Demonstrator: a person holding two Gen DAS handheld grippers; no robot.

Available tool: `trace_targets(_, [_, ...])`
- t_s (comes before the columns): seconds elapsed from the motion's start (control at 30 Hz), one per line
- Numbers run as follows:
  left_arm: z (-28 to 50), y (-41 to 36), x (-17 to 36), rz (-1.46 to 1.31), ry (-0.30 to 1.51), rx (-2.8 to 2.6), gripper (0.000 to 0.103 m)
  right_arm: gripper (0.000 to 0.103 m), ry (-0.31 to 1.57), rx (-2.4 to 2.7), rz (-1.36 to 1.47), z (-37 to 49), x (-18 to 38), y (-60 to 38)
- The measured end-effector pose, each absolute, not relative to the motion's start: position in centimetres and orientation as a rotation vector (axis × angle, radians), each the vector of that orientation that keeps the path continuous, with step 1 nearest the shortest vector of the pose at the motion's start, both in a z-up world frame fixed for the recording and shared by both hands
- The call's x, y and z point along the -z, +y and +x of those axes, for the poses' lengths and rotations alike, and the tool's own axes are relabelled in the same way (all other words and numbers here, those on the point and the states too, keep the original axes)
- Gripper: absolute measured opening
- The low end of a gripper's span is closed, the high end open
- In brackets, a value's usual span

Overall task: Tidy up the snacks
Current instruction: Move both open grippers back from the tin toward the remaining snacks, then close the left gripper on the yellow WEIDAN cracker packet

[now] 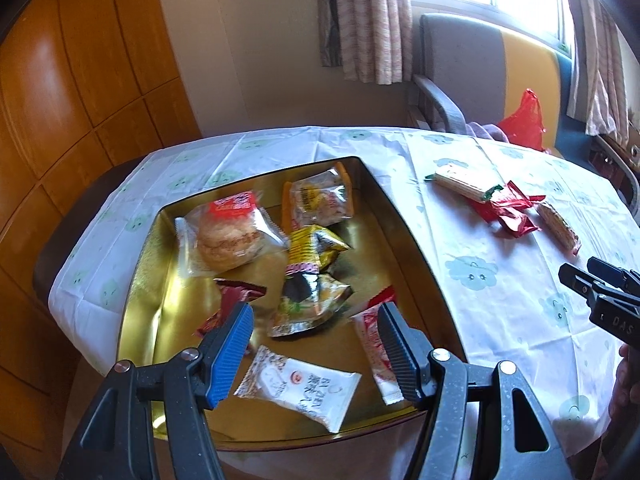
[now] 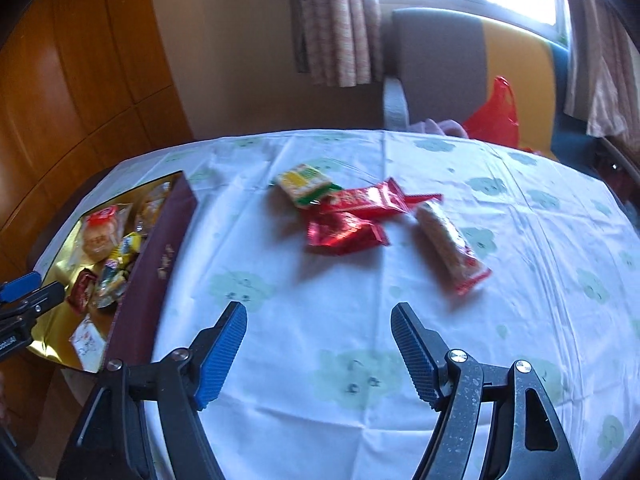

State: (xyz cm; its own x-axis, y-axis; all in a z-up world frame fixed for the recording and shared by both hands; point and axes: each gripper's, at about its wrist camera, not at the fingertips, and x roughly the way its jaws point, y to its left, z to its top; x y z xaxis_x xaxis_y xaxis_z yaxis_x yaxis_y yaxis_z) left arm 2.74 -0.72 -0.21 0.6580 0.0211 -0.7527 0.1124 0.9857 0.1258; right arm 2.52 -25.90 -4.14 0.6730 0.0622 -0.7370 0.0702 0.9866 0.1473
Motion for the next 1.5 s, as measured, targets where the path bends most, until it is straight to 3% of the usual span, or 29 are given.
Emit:
trace_targets(0.83, [9.3, -9.8, 0.2, 0.19, 0.946, 0.285, 0.066, 0.08, 0.946, 0.098, 0.148, 1.9, 9.1, -30.6])
trace_targets(1.17, [17.5, -13.8, 2.3, -0.035, 1.108, 0.346, 0.066, 0.095, 0.928, 0.053, 0.076, 1.7, 9.9, -29.6])
trace_targets(1.27, [20.5, -15.1, 3.6, -0.093, 1.15, 0.333, 0.074, 0.099, 0.922, 0.034, 0.069, 1.7, 10.0, -29.5])
trace_targets(1.5, [26.4, -17.4, 6.8, -0.207, 1.237, 0.273, 0.079, 0.103, 0.908, 0.005, 0.061, 1.7, 10.3, -29.4])
